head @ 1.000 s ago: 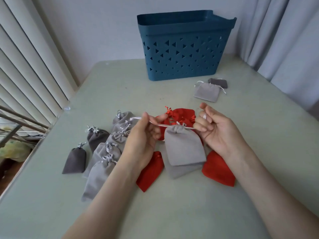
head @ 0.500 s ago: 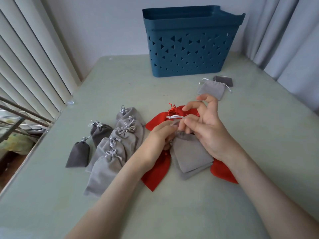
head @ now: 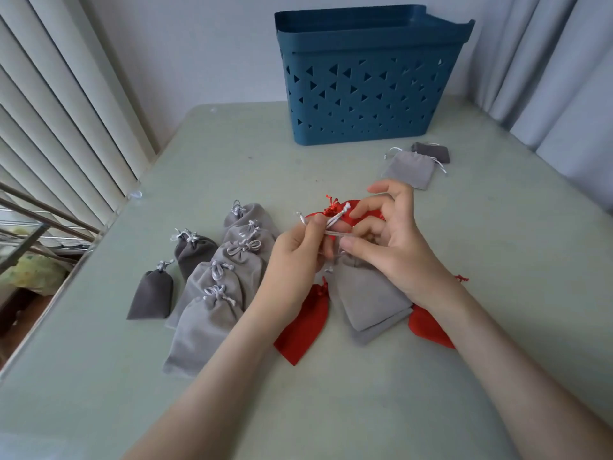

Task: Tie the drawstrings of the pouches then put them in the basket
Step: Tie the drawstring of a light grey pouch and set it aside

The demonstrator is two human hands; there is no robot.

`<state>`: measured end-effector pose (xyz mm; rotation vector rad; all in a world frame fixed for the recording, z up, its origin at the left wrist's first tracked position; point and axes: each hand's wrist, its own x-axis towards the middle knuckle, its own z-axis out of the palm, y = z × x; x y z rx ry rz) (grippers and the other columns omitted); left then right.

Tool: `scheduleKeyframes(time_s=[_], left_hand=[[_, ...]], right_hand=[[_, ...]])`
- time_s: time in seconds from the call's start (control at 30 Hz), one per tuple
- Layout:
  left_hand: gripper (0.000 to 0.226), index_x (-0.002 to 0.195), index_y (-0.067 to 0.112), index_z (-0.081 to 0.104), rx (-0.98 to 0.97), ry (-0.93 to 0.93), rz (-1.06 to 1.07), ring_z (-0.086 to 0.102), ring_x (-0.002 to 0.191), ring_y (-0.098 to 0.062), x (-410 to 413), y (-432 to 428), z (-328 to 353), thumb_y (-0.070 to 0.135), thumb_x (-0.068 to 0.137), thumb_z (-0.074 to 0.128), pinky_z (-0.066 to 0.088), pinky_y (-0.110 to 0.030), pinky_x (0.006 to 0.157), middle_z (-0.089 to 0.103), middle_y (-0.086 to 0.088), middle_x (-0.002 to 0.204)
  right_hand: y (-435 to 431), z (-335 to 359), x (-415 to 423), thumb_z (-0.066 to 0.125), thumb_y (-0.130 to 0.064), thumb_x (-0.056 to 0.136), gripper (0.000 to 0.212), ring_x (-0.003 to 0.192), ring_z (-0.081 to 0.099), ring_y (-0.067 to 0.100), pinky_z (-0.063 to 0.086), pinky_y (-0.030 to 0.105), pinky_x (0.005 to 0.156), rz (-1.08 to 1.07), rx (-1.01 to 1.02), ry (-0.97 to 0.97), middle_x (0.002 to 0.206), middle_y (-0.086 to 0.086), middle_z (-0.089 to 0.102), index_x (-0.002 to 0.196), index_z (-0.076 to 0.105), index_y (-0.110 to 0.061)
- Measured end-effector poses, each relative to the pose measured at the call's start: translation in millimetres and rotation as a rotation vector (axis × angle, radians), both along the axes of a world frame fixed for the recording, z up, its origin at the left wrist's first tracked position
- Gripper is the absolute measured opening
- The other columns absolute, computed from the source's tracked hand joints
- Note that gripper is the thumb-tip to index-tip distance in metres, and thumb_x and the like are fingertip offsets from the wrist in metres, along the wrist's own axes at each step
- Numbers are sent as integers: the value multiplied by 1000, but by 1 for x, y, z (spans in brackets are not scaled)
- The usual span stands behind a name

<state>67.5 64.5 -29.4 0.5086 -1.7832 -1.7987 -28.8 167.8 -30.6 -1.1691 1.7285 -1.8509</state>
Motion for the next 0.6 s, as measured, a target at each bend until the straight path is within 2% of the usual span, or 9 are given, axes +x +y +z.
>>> scheduleKeyframes(time_s=[0.03, 0.1, 0.2, 0.3, 0.37, 0.43, 0.5, 0.53, 0.6], left_hand=[[39, 78, 1, 64, 44, 28, -10, 36, 50, -7, 0, -1, 1, 21, 101, 39, 28, -18, 49, 47, 3, 54], [34, 83, 2, 64, 140, 93, -58, 35, 51, -8, 1, -5, 1, 25, 97, 43, 27, -19, 52, 51, 4, 56], [27, 79, 8, 63, 176, 137, -171, 34, 55, -10, 4, -13, 1, 31, 87, 51, 24, -23, 55, 57, 8, 60], [12, 80, 17, 69, 126, 120, -215, 43, 59, -9, 8, -16, 4, 22, 86, 59, 30, -17, 54, 62, 8, 66], [8, 87, 13, 64, 136, 123, -166, 52, 56, -3, 9, -15, 7, 8, 89, 57, 37, -11, 53, 63, 6, 65], [9, 92, 14, 60, -44, 99, -61, 51, 58, -5, 10, -14, 4, 5, 90, 59, 41, -14, 55, 61, 7, 64], [8, 91, 22, 60, -422, 0, 89, 45, 57, -2, 9, -13, -5, 15, 89, 63, 38, -16, 56, 58, 10, 62], [6, 90, 25, 60, -613, -46, 171, 45, 59, -1, 8, -13, -10, 20, 89, 62, 35, -12, 58, 58, 11, 63], [5, 90, 24, 62, -841, -66, 294, 44, 65, -4, 7, -11, -13, 26, 88, 59, 33, -8, 62, 57, 12, 69]], right_hand=[[-1, -2, -1, 69, -2, 76, 56, 71, 59, 7, 50, 23, 65, -14, 45, 20, 100, 3, 51, 110, 33, -30], [-2, -5, -3, 69, -14, 76, 45, 73, 58, 8, 48, 24, 70, -12, 159, 46, 94, 1, 57, 110, 44, -29], [-2, -4, -2, 62, -14, 90, 7, 75, 56, 6, 45, 23, 75, 57, 273, 69, 82, 0, 62, 94, 64, -19], [2, 2, -4, 56, -14, 94, 18, 72, 53, 3, 41, 16, 71, 61, 209, -62, 74, -5, 59, 77, 63, -16], [5, 4, -6, 57, -20, 91, 22, 72, 53, 10, 40, 22, 71, 107, 134, -215, 73, 0, 58, 70, 62, -16], [6, 7, -7, 55, -22, 85, 22, 68, 52, 15, 43, 22, 67, 159, 72, -354, 70, 5, 57, 65, 61, -15], [6, 8, -6, 54, -19, 84, 21, 65, 54, 14, 46, 19, 62, 191, 48, -396, 66, 5, 58, 65, 61, -13], [6, 9, -5, 53, -18, 84, 20, 64, 55, 14, 47, 19, 62, 204, 51, -394, 66, 5, 59, 68, 61, -11], [6, 10, -3, 52, -13, 89, 17, 64, 58, 15, 49, 20, 63, 224, 62, -401, 67, 8, 62, 76, 61, -7]])
